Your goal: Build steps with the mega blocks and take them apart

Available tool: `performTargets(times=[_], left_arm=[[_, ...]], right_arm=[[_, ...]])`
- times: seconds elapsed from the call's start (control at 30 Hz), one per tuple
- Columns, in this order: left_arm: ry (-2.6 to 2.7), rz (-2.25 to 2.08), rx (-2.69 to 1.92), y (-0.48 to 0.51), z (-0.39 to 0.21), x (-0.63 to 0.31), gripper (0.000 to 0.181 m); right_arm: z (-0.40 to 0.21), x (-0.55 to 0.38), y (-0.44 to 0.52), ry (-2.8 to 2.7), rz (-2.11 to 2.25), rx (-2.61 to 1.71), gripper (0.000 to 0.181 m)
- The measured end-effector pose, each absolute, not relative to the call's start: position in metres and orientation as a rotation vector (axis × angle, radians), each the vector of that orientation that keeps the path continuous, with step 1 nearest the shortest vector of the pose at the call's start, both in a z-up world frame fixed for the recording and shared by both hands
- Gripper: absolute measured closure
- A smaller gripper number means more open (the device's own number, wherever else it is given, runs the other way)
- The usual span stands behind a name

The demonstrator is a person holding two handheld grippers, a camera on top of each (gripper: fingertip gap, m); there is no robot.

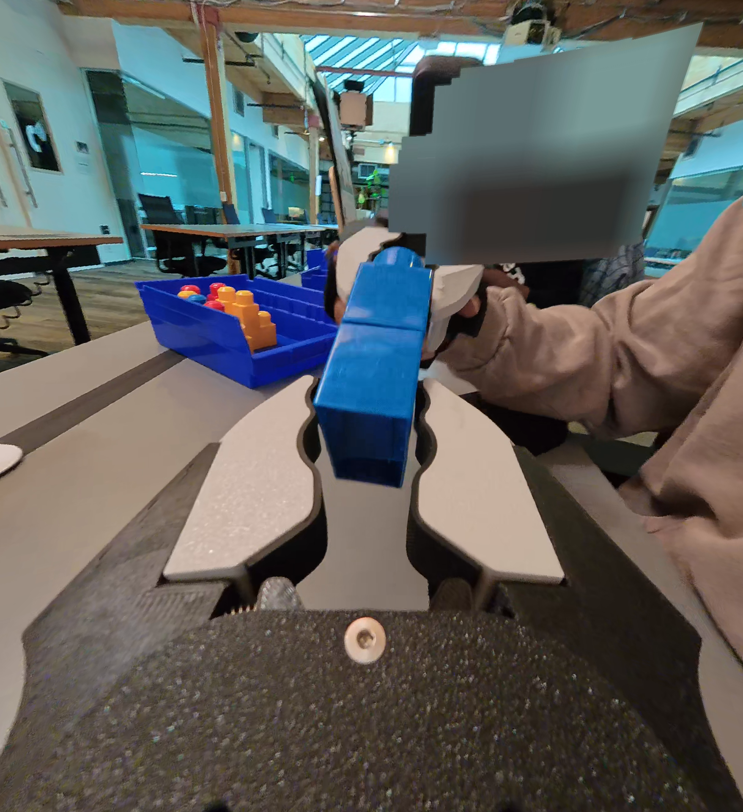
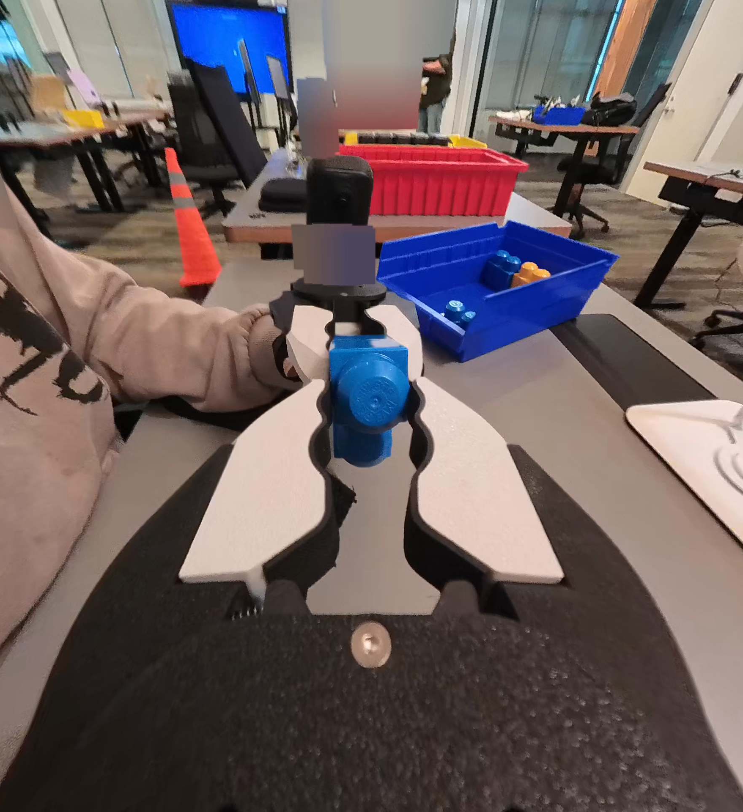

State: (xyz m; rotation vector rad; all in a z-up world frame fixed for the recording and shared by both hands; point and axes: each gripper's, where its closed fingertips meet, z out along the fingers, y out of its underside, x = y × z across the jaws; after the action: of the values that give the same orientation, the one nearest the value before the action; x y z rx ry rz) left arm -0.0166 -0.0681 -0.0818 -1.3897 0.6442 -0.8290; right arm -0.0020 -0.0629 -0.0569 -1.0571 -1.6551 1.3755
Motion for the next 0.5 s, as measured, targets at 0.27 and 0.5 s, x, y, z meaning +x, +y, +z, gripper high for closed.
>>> performTargets(times=[0.27, 0.5], left_arm=[[0.456, -0.433, -1.477, -0.036, -0.087, -0.06, 0.158], [0.244, -0.162, -1.546, -0.024, -0.087, -0.111, 0.181]], right_arm=[[-0.009, 0.057, 0.033, -1.766, 0.93, -1.232, 0.149], [0.001, 0.142, 0.169, -1.868, 0.448, -1.605, 0.149]])
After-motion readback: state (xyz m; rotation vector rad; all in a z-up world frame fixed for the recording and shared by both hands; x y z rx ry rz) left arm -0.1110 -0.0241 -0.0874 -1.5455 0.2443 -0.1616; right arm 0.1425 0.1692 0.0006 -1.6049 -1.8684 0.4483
